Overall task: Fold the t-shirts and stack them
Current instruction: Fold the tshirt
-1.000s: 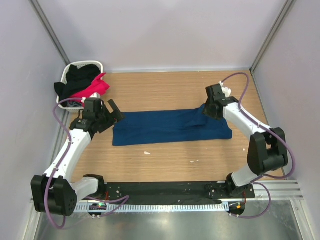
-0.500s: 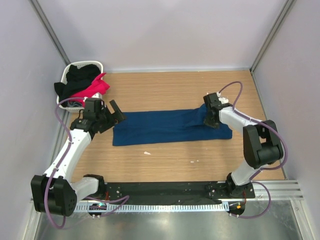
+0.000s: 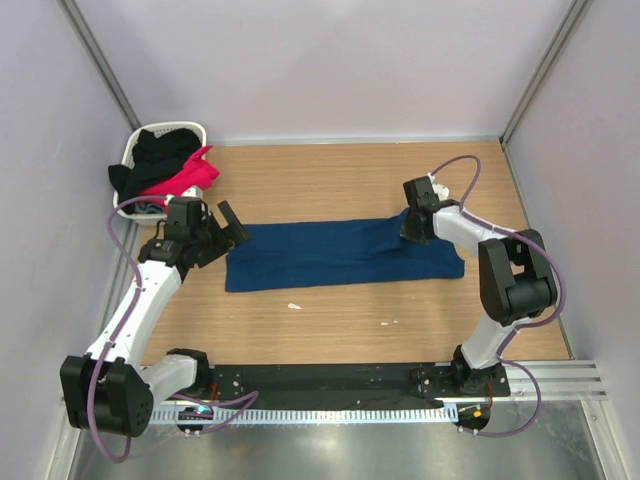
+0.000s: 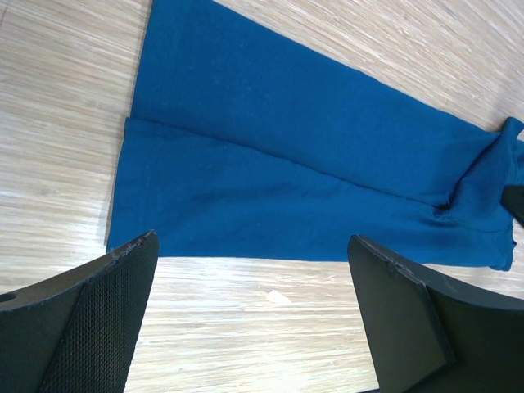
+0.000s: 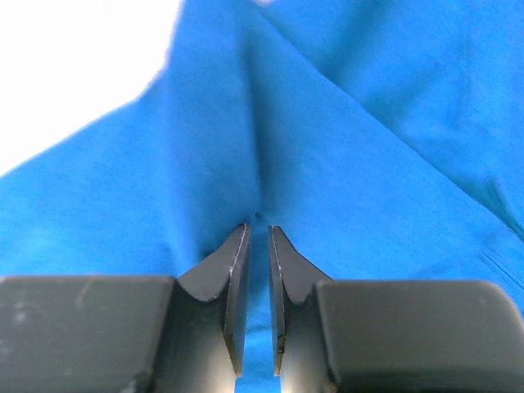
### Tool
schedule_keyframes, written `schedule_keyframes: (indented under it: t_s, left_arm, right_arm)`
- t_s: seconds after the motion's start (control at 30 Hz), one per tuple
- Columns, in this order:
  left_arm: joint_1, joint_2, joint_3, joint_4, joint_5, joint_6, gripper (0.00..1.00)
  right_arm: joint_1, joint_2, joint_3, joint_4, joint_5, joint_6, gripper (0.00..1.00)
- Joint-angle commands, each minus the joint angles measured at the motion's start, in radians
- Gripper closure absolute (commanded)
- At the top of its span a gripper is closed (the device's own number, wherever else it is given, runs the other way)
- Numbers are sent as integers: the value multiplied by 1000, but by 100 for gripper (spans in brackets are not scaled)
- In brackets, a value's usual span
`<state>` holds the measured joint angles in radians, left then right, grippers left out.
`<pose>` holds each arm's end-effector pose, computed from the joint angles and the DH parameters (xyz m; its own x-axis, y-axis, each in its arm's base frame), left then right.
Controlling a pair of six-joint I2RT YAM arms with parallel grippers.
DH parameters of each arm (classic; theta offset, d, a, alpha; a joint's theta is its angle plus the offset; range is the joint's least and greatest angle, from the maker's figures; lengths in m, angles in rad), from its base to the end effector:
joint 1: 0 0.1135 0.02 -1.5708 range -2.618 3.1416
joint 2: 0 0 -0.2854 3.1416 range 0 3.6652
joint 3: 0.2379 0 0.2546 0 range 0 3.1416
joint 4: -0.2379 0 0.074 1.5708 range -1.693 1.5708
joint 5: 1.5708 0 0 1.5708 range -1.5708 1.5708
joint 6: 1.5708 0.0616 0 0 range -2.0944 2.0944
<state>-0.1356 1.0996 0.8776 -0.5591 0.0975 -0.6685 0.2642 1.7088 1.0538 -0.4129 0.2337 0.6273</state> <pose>0.2381 -0.0385 0.2766 -0.6733 -0.5307 -0.5148 -0.2730 0.8255 -0.4939 0.3479 0.0793 0.1757 -0.7706 0.3831 -0.5093 0.3780 0.9182 0.1186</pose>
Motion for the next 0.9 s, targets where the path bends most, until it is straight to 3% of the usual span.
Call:
schedule_keyframes:
  t_s: [0.0, 0.17, 0.37, 0.47, 0.5, 0.6, 0.73, 0.87]
  left_arm:
    - [-2, -14, 31, -1, -10, 10, 2]
    - [-2, -17, 31, 1, -13, 15, 2]
    - [-4, -18, 20, 11, -1, 7, 2]
    - [-2, -17, 21, 16, 11, 9, 2]
    - [-4, -17, 21, 19, 11, 9, 1]
    - [-18, -15, 27, 22, 4, 17, 1]
    - [-35, 6, 23, 31, 14, 17, 2]
    - [-42, 20, 11, 44, 28, 12, 2]
  right_arm:
    - [-3, 43, 90, 101, -60, 15, 80]
    - [-2, 97, 175, 164, -140, 6, 79]
    - [-2, 68, 224, 226, -194, 9, 71]
    - [-2, 11, 209, 163, -163, -3, 54]
    - [-2, -9, 181, 142, -149, -3, 44]
    - [-2, -101, 97, 59, -99, 23, 32]
    - [-2, -224, -17, -36, -68, 90, 31]
    - [-3, -313, -95, -82, -8, 104, 45]
